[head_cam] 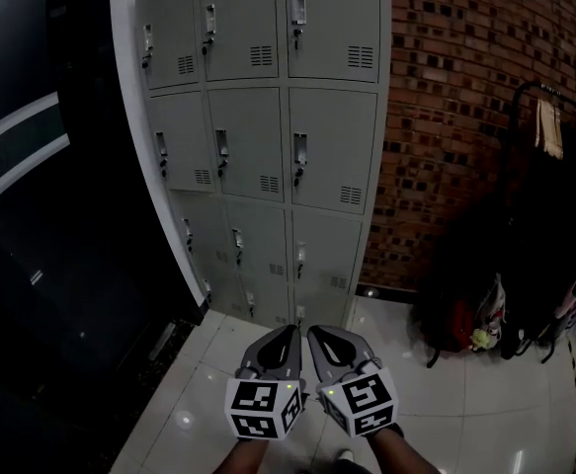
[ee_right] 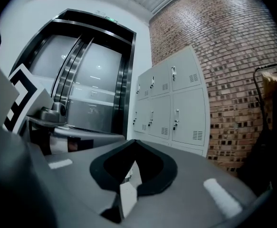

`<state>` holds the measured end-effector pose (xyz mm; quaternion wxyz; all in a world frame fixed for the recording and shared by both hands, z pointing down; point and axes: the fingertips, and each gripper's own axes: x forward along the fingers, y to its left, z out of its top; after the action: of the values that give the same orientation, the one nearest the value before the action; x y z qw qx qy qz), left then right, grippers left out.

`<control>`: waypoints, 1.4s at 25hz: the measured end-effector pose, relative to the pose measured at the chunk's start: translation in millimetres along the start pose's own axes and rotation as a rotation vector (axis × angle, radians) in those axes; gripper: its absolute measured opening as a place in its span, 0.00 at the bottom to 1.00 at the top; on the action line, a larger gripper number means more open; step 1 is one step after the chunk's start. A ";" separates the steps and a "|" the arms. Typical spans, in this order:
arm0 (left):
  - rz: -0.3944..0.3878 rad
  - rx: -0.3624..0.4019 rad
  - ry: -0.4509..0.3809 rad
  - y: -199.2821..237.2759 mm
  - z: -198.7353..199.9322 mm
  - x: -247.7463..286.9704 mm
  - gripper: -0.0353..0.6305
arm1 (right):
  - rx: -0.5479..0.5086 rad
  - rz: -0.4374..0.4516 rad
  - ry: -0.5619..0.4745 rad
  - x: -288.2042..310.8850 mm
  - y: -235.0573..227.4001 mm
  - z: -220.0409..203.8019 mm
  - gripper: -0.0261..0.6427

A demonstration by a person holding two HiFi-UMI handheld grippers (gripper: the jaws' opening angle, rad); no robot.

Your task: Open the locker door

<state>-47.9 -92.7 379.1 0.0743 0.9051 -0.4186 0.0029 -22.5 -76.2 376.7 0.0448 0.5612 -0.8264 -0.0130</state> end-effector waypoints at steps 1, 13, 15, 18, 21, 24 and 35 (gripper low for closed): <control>-0.002 -0.002 0.000 2.9 0.4 5.5 0.06 | -0.001 0.001 -0.001 5.5 -2.0 0.4 0.04; 0.041 0.019 -0.006 59.3 8.4 99.5 0.06 | 0.014 0.027 -0.034 101.7 -64.8 -0.8 0.04; 0.053 0.023 -0.008 69.6 13.8 120.7 0.06 | 0.014 0.037 -0.038 121.3 -79.1 1.4 0.04; 0.072 0.024 -0.010 81.9 21.0 153.0 0.06 | 0.015 0.053 -0.037 147.6 -103.2 3.8 0.04; 0.084 0.021 -0.009 90.0 26.5 186.4 0.06 | 0.021 0.068 -0.036 170.5 -127.5 5.5 0.04; 0.088 0.022 -0.004 93.8 29.6 215.9 0.06 | 0.023 0.082 -0.036 188.7 -148.8 6.3 0.04; 0.127 0.048 -0.015 100.0 48.9 269.6 0.06 | 0.015 0.111 -0.104 225.7 -201.1 32.1 0.04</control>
<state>48.6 -367.4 362.2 0.0491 0.8783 -0.4755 0.0107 78.3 -361.1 343.7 -0.0018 0.5133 -0.8576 -0.0334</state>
